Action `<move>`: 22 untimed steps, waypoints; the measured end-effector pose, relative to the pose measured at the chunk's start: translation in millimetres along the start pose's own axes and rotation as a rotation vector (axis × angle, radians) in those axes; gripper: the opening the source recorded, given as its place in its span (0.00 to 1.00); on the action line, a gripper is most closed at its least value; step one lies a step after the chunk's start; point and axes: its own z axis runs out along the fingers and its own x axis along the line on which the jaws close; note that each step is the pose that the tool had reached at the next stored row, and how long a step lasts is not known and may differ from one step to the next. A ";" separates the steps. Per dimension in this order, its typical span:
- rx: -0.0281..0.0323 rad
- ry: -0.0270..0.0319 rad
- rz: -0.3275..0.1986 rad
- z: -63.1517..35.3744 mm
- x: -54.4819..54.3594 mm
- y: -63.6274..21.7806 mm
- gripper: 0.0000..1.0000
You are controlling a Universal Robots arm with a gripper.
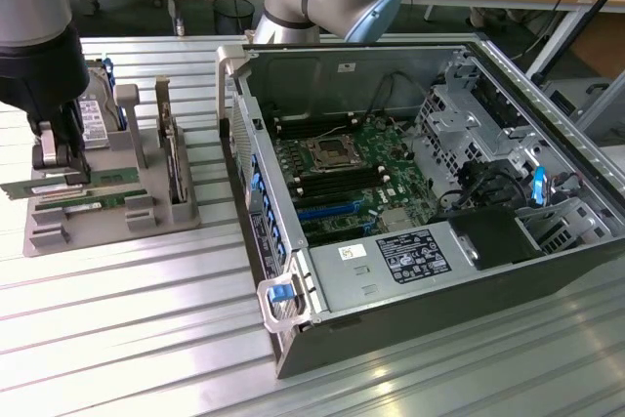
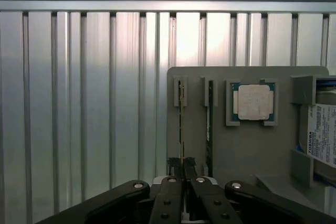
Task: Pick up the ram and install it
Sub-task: 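Pick up the ram and move it above insertion slot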
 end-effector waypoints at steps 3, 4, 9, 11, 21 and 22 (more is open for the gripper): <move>0.0000 0.0000 0.000 -5.2 0.2 0.1 0.13; 0.0000 0.0000 0.000 -7.8 0.3 0.2 0.13; 0.0000 0.0000 0.000 -17.9 0.6 0.4 0.13; 0.0000 0.0000 0.000 -24.2 0.8 0.6 0.13; 0.0000 0.0000 0.000 -47.1 1.5 1.1 0.13; 0.0001 -0.0001 0.000 -49.7 1.6 1.2 0.13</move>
